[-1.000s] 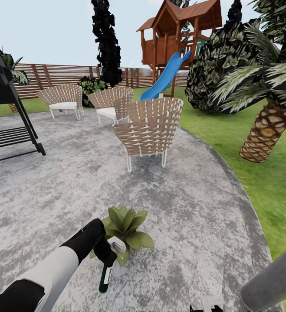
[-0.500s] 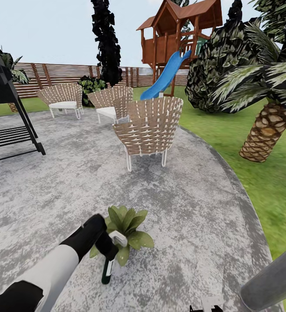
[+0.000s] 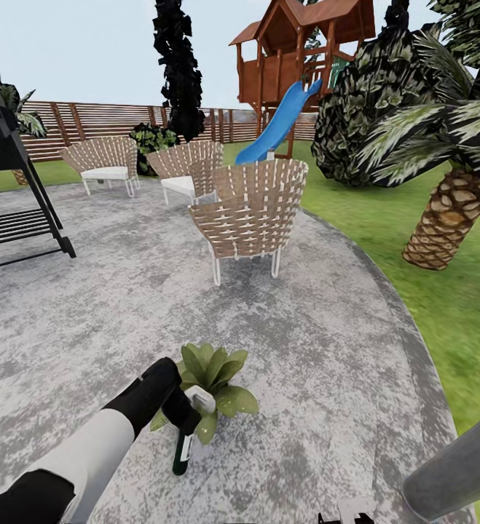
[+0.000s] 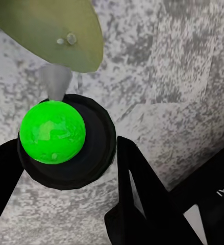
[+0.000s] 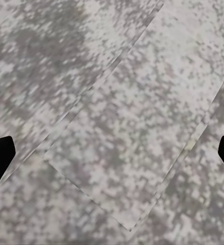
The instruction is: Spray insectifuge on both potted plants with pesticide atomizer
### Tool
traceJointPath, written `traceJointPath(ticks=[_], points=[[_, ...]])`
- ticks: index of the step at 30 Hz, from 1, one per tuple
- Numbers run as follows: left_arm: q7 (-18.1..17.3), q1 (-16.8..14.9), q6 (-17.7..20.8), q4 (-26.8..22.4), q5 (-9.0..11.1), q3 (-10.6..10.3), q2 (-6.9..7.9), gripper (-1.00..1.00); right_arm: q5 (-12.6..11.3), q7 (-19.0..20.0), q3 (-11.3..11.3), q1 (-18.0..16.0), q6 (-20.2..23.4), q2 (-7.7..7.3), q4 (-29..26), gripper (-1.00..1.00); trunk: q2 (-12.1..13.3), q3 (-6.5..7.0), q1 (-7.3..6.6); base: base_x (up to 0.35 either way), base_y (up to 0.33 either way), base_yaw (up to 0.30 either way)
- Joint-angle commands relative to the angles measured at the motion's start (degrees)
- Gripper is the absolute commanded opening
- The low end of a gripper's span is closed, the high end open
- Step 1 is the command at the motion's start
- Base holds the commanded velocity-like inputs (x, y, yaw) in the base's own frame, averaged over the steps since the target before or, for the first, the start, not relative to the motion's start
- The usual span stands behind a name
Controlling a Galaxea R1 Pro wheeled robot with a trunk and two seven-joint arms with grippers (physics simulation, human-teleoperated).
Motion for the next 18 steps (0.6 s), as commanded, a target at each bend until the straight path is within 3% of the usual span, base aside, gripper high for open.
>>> traceJointPath(ticks=[1,6,8,13,18], points=[[-0.6,-0.1,0.2,-0.1,-0.7,0.0,-0.09,-1.00,-0.6,-0.1,0.5,0.0,-0.2,0.00,0.1,1.00,0.0,-0.05,-0.01,0.000,0.000,0.000],[-0.7,0.7,0.1,0.5,-0.7,0.1,0.19,-1.00,-0.6,-0.1,0.5,0.0,-0.2,-0.01,0.1,1.00,0.0,-0.05,-0.01,0.000,0.000,0.000],[-0.6,1.9,-0.5,1.3,-0.8,0.0,1.28,-1.00,-0.6,-0.1,0.5,0.0,-0.2,-0.01,0.1,1.00,0.0,-0.05,-0.01,0.000,0.000,0.000],[-0.2,4.3,-0.8,2.1,-0.8,0.0,1.85,-1.00,-0.6,-0.1,0.5,0.0,-0.2,-0.01,0.1,1.00,0.0,-0.05,-0.01,-0.014,0.008,0.000],[-0.1,4.4,-0.6,1.6,-0.9,0.1,1.70,-1.00,-0.6,-0.1,0.5,0.0,-0.2,0.01,0.1,1.00,0.0,-0.05,-0.01,-0.130,0.211,0.000]])
